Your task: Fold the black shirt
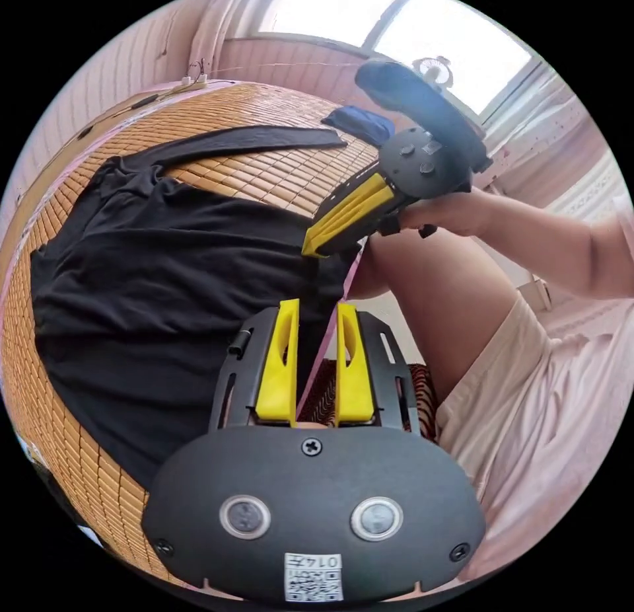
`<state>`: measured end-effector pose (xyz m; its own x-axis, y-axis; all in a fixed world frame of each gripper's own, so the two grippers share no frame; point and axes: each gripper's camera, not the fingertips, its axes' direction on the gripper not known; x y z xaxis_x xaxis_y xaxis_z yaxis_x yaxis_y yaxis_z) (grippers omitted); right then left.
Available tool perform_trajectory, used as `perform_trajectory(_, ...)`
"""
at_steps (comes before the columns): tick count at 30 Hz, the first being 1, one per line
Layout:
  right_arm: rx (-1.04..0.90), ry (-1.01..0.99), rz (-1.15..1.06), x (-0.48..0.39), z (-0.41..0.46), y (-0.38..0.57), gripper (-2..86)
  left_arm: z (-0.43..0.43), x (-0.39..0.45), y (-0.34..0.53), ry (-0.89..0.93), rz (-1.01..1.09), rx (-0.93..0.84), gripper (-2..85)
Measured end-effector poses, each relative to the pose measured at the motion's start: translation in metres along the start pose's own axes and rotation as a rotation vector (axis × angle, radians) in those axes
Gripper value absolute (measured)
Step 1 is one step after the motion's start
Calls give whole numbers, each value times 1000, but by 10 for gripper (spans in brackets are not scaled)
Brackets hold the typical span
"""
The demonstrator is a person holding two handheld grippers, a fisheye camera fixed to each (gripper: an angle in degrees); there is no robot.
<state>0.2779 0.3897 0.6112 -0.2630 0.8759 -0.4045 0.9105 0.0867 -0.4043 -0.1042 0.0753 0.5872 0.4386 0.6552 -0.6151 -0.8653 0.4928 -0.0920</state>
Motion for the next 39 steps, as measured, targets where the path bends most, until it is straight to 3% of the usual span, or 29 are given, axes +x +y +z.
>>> perform_trajectory(2, 81, -63, 119, 13, -3, 16, 40, 20, 10, -8, -121, 2, -66, 82)
perform_trajectory(5, 76, -161, 128, 22, 14, 29, 57, 35, 14, -13, -212, -26, -53, 42)
perform_trajectory(10, 136, -97, 106, 30, 12, 55, 10, 44, 20, -24, -209, -26, -63, -4)
perform_trajectory(16, 195, -107, 131, 66, 20, 93, 7, 74, 15, -36, -123, -20, -126, 22)
perform_trajectory(19, 415, -27, 307, 112, -1, 121, 31, 71, 12, -47, -15, -20, -103, 51)
perform_trajectory(23, 734, 226, 839, 191, -8, 179, 77, 59, 9, -74, 120, 5, -18, 52)
perform_trajectory(28, 677, 342, 1183, 229, 25, 233, 129, 67, -6, -126, 57, 62, -38, 51)
perform_trajectory(32, 664, 192, 1264, 256, 39, 263, 114, 80, -16, -190, -18, 149, -38, 51)
perform_trajectory(39, 636, 126, 1258, 266, 48, 294, 31, 120, -18, -307, -55, 223, -14, 52)
